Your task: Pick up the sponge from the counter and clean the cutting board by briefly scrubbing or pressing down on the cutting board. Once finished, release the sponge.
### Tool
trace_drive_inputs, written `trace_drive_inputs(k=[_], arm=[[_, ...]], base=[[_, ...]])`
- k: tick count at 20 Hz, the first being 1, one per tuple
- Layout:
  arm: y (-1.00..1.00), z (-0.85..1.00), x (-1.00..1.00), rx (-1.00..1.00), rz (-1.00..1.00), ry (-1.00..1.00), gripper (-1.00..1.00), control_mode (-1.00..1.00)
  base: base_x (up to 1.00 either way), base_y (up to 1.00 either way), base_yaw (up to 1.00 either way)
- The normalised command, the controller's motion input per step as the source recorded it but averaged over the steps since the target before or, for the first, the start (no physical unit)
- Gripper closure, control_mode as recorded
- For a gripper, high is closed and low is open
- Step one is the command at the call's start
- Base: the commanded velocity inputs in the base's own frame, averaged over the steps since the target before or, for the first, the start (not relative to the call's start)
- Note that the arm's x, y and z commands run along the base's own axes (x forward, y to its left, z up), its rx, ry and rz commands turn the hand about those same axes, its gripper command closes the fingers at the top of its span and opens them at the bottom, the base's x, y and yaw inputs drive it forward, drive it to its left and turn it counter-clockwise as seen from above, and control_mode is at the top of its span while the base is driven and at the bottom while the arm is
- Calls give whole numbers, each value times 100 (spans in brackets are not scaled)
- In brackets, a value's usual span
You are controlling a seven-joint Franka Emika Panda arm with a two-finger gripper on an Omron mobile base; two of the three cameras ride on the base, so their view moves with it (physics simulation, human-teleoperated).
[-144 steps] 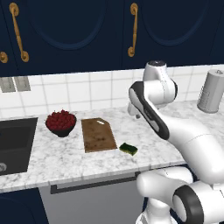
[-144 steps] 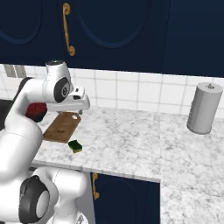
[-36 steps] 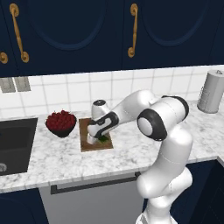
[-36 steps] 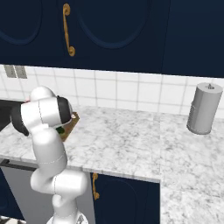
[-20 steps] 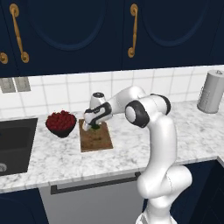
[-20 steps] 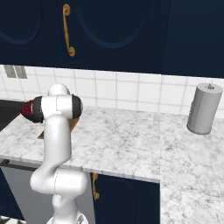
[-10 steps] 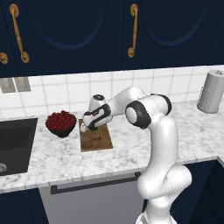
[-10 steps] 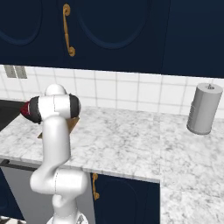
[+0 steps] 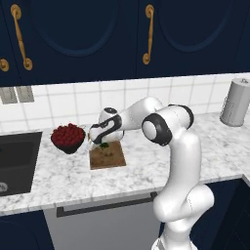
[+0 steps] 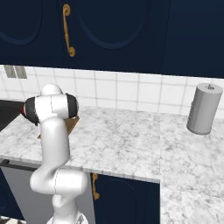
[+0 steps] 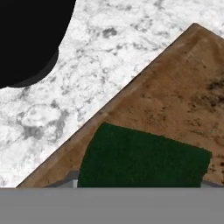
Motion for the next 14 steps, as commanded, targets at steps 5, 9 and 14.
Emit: trace_drive_inputs(k=[5, 9, 14], arm=[[4, -38, -99, 10, 4, 27, 100, -100], [0, -100, -100, 0, 0, 1, 100, -100], [7, -85, -100, 0, 0, 0, 100, -100]], base=[[0, 0, 0], [0, 0, 0], [0, 0, 0]])
